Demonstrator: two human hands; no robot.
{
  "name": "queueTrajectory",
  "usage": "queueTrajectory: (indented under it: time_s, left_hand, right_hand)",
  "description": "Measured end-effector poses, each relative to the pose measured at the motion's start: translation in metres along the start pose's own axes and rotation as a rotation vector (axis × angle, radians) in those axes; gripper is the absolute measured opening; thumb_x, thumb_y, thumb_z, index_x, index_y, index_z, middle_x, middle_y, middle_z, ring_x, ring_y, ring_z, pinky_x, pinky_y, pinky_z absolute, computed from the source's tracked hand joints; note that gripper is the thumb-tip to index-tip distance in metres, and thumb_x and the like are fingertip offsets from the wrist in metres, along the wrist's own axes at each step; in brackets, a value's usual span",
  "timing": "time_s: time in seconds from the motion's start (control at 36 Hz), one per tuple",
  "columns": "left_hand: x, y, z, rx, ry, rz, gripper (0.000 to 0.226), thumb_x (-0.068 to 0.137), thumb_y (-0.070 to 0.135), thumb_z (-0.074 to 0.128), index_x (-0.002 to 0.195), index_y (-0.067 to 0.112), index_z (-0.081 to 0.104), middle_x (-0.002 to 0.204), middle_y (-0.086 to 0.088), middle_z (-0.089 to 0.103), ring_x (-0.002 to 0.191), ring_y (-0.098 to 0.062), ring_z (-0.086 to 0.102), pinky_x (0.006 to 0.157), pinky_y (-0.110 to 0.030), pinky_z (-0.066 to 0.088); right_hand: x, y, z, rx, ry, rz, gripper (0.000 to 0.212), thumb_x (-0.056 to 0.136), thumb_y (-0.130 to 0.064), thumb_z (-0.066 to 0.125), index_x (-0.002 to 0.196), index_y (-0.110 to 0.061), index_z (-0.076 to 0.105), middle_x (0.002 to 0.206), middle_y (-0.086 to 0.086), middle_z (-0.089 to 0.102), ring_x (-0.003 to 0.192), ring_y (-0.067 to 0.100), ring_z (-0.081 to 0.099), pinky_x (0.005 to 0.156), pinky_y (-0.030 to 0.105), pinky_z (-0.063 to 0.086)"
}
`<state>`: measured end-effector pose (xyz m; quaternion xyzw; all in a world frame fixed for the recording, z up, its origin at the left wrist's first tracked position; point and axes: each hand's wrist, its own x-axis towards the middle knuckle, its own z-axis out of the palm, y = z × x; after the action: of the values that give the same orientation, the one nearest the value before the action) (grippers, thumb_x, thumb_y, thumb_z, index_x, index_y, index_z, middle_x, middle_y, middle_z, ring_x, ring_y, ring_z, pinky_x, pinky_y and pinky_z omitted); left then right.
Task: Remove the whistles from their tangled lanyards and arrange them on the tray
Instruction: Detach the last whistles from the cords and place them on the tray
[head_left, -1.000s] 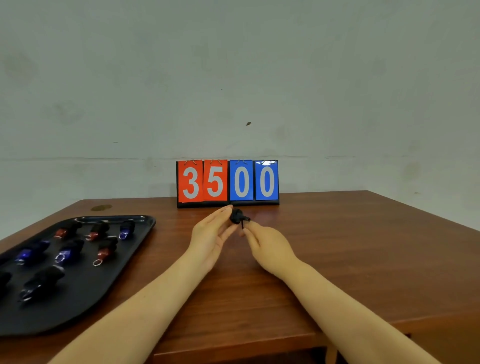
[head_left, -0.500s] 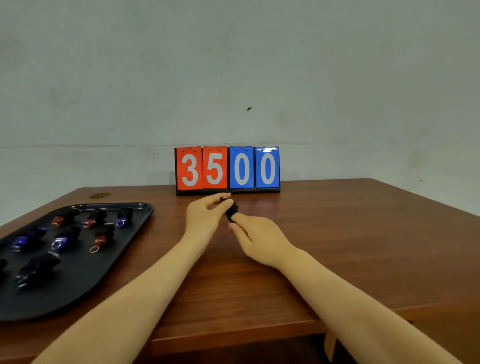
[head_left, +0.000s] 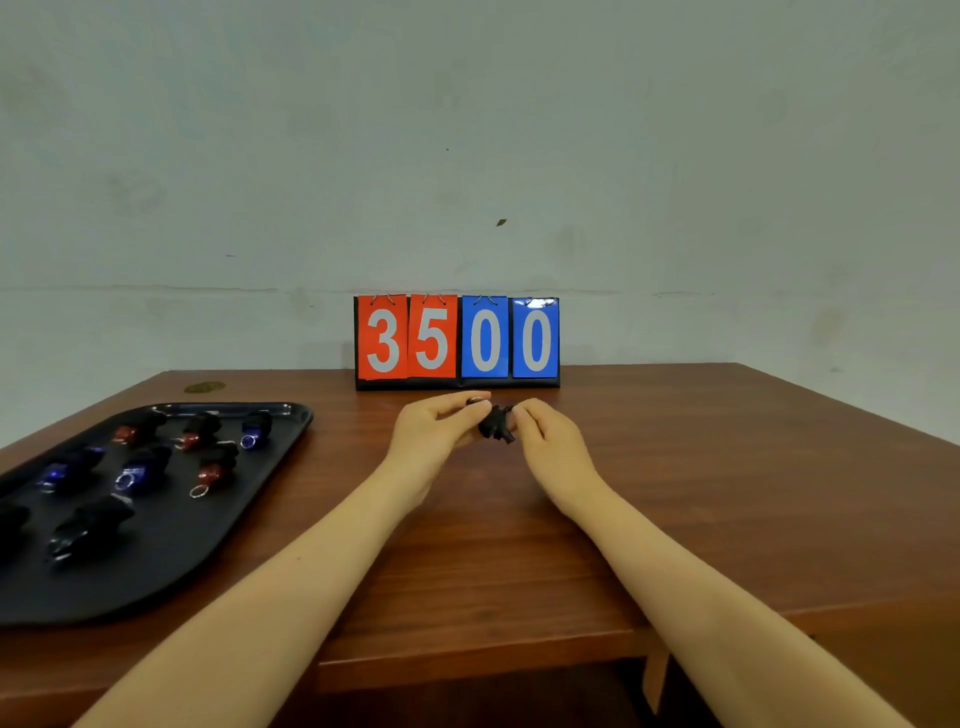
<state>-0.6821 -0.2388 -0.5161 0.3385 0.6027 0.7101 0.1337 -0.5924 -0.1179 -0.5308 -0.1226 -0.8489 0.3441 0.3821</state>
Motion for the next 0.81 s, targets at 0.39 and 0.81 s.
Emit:
queueTrajectory:
  time_s: [0.39, 0.81]
  left_hand:
    - [0.0, -0.003, 0.001, -0.573, 0.009, -0.219, 0.016, 0.09, 0.007, 0.061, 0.105, 0.005, 0.066, 0.103, -0.014, 0.073, 0.096, -0.022, 0.071, 0.082, -0.034, 0.059]
    - [0.014, -0.011, -0.004, 0.492, 0.148, 0.244, 0.025, 0.09, 0.022, 0.066, 0.115, 0.021, 0.069, 0.1, 0.017, 0.061, 0.086, 0.013, 0.05, 0.073, -0.003, 0.034]
  right_hand:
    - [-0.002, 0.001, 0.006, -0.059, -0.224, 0.0, 0.028, 0.103, -0.022, 0.039, 0.086, -0.034, 0.057, 0.076, -0.015, 0.055, 0.07, -0.001, 0.05, 0.064, 0.015, 0.035]
    - [-0.005, 0.002, 0.011, -0.3, -0.233, -0.233, 0.022, 0.103, -0.027, 0.039, 0.092, -0.022, 0.058, 0.077, -0.013, 0.057, 0.07, 0.002, 0.053, 0.064, 0.02, 0.038]
